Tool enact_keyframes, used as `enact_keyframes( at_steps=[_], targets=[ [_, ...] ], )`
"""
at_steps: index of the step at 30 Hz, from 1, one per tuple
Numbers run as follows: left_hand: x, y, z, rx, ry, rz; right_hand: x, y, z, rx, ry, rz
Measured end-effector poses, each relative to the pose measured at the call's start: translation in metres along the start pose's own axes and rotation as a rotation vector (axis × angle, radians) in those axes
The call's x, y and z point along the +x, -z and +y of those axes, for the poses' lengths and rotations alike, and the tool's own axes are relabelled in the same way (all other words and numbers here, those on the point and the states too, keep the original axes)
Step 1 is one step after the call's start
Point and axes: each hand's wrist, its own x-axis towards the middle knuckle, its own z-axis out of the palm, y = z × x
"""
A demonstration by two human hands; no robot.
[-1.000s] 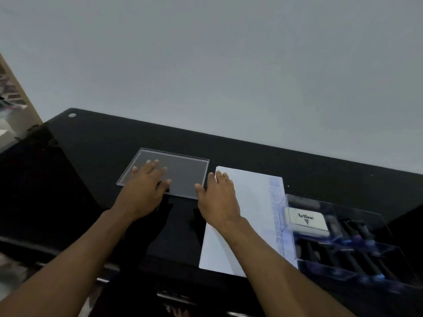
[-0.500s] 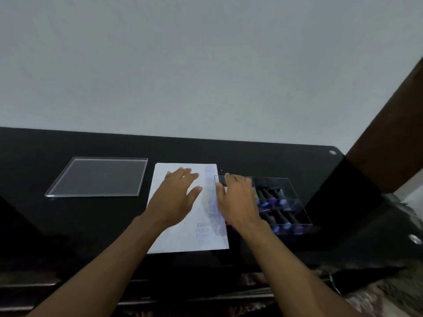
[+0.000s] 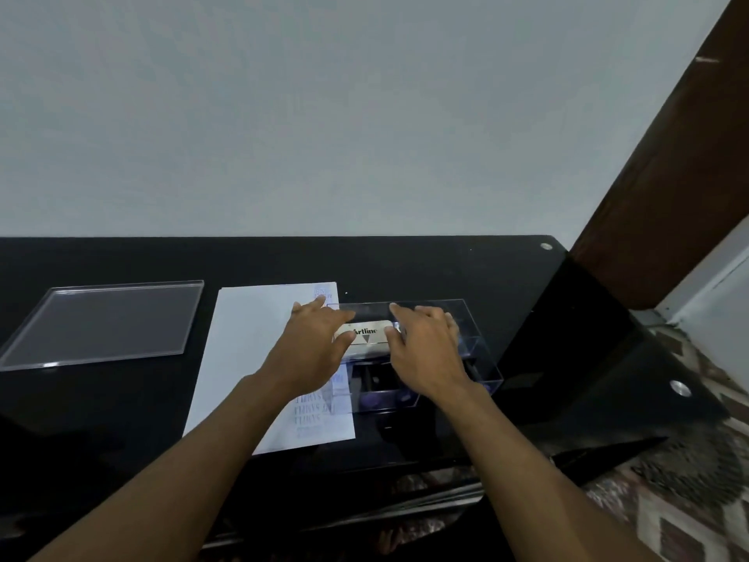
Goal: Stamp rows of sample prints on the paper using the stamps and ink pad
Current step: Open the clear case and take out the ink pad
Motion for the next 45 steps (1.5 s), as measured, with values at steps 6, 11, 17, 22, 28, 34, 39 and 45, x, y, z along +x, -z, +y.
enact_keyframes(
  at_steps=[6,11,17,22,28,34,39,45],
  targets=[
    [0.009,0.0,-0.008,0.013,0.038,-0.058,0.018,-0.006,-0.003,-0.005,0.028,-0.147],
    [0.01,-0.001,-0.014,-0.033,0.036,-0.088,0.026,-0.013,-0.011,-0.05,-0.002,-0.209],
    [0.009,-0.008,-0.022,-0.059,0.04,-0.111,0.03,-0.014,-0.016,0.029,-0.04,-0.225],
    [0.01,-0.01,-0.022,-0.051,0.027,-0.126,0.034,-0.016,-0.007,0.138,-0.061,-0.193],
    [0.009,-0.009,-0.022,-0.027,0.013,-0.122,0.033,-0.012,-0.025,0.008,-0.086,-0.232],
    [0.009,-0.011,-0.022,-0.067,-0.022,-0.091,0.033,-0.01,-0.018,0.175,-0.116,-0.242],
    [0.009,-0.016,-0.022,-0.086,-0.025,-0.062,0.033,-0.005,-0.014,0.265,-0.156,-0.091],
    [0.008,-0.018,-0.021,-0.112,-0.036,-0.022,0.03,-0.005,-0.017,0.386,-0.147,-0.018]
  ],
)
